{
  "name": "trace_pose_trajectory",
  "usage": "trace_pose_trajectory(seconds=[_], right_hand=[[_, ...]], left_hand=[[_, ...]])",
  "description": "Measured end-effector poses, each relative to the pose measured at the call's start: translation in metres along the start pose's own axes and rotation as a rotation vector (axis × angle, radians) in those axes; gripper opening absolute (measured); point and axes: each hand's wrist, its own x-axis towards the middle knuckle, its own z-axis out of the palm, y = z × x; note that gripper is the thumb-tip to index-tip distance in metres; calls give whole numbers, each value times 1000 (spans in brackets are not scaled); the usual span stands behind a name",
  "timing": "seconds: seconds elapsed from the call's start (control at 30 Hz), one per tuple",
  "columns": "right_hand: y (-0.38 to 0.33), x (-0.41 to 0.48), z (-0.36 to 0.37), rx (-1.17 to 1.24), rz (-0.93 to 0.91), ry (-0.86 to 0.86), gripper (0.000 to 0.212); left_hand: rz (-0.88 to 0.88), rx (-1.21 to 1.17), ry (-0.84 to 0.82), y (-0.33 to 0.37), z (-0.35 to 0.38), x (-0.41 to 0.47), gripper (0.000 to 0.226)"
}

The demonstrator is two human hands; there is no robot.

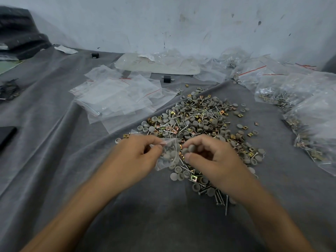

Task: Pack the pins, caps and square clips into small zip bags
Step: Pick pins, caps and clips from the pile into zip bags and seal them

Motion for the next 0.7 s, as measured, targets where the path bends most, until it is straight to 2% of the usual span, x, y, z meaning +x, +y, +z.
trace_pose_trajectory(seconds=[0.1, 0.17, 0.27, 0.37, 0.53, 0.63, 0.7], right_hand=[[-3, 1, 22, 45, -8, -39, 13], [-4, 1, 27, 49, -21, -33, 19], [-6, 0, 24, 10, -66, 13, 29], [-4, 1, 19, -56, -53, 70, 27], [-6, 1, 21, -48, -30, 31, 34], [-5, 0, 19, -18, -20, 18, 37], [-4, 1, 12, 27, -29, 42, 34]], left_hand=[[21, -124, -58, 4, 5, 1, 23], [23, -207, -95, 6, 6, 1, 29], [17, -220, -88, 5, 5, 1, 29], [20, -226, -73, 4, 6, 2, 21], [30, -184, -84, 1, 7, 1, 21], [17, -238, -70, 2, 8, 1, 26], [9, -262, -51, 0, 8, 2, 21]])
